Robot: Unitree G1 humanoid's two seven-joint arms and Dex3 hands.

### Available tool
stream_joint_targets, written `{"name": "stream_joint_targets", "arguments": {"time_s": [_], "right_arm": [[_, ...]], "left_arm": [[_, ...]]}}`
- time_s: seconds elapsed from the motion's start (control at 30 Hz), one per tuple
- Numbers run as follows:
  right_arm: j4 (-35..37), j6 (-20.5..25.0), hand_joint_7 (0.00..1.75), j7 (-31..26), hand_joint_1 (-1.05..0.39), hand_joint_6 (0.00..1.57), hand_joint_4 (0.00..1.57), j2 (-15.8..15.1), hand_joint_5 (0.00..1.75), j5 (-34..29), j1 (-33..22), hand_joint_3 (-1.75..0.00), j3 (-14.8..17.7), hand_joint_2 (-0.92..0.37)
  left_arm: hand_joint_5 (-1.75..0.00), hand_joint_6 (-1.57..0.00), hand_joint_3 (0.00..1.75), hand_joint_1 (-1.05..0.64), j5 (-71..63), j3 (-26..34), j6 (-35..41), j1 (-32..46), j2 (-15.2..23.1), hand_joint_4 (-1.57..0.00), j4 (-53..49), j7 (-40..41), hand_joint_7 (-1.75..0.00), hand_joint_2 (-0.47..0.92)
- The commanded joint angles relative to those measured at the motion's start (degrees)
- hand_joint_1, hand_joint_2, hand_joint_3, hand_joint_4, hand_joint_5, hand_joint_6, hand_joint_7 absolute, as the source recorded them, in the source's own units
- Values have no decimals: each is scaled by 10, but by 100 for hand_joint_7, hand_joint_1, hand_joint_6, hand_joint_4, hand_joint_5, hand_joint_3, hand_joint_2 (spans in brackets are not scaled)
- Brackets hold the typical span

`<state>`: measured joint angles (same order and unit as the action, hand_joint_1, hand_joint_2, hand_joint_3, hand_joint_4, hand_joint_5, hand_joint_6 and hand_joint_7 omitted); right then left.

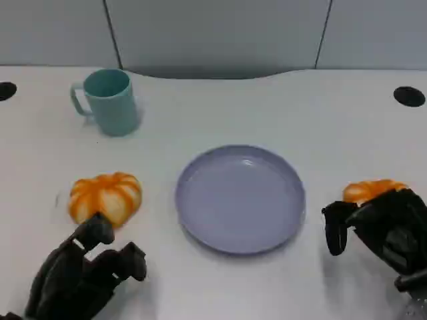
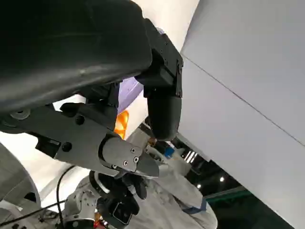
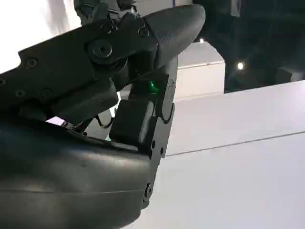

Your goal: Grasp the bread from the table and place it into the plate.

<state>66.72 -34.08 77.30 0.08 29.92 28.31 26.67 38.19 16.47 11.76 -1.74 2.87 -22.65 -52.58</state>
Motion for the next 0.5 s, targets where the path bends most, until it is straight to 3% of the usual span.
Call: {"name": "stream_joint_targets", "arguments": {"time_s": [0.03, 0.43, 0.5], "right_arm": [[-4, -8, 1, -9, -53, 139, 101, -12, 141, -8, -1, -2, -6, -92], [0, -1, 1, 1, -53, 136, 99, -14, 140, -3, 5, -2, -5, -92], [-1, 2, 1, 2, -52, 137, 100, -11, 140, 3, 4, -2, -2, -92]], "left_arm": [[-175, -47, 4, -36, -1, 0, -2, 1, 6, -56, 0, -1, -166, 81], [-175, -46, 4, -33, 4, 4, 7, 0, 6, -57, 2, -1, -170, 80], [-175, -47, 5, -37, -17, -2, -30, 2, 3, -55, 3, 2, -165, 80]]}}
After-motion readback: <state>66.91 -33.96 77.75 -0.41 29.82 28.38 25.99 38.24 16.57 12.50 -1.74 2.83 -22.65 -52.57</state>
